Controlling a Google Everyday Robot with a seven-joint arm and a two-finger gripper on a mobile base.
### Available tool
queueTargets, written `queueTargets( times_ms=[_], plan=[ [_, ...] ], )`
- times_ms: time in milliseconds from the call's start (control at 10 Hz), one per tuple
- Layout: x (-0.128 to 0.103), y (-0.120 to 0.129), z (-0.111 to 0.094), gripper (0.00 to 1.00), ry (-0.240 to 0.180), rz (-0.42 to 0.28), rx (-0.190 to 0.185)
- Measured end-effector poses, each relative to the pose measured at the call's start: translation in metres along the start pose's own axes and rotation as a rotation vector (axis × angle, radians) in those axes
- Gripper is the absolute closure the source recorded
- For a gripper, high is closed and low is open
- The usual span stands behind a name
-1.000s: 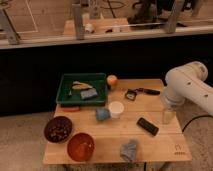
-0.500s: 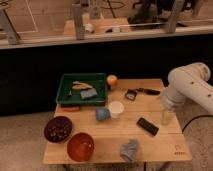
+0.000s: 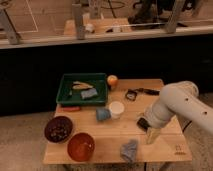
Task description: Place towel in red bowl
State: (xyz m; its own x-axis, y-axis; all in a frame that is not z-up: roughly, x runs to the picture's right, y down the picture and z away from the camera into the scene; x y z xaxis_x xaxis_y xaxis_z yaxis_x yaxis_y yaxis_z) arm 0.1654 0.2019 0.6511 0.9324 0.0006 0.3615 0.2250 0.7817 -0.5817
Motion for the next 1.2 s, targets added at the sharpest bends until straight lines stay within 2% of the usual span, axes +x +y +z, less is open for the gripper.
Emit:
queueTargets(
  times_ms=[100, 300, 600, 700, 1000, 1200],
  plan=[
    [-0.019, 0.018, 0.014, 0.2, -0.02, -0.054, -0.015],
    [-0.036, 0.035, 0.026, 0.2, -0.038, -0.103, -0.027],
    [-0.036, 0.035, 0.027, 0.2, -0.039, -0.104, -0.028],
    [-0.036, 0.035, 0.031, 0.2, -0.033, -0.101, -0.039],
    [-0.032, 0.032, 0.075, 0.2, -0.008, -0.098, -0.073],
    [-0.029, 0.027, 0.108, 0.2, 0.002, -0.125, -0.103]
  ],
)
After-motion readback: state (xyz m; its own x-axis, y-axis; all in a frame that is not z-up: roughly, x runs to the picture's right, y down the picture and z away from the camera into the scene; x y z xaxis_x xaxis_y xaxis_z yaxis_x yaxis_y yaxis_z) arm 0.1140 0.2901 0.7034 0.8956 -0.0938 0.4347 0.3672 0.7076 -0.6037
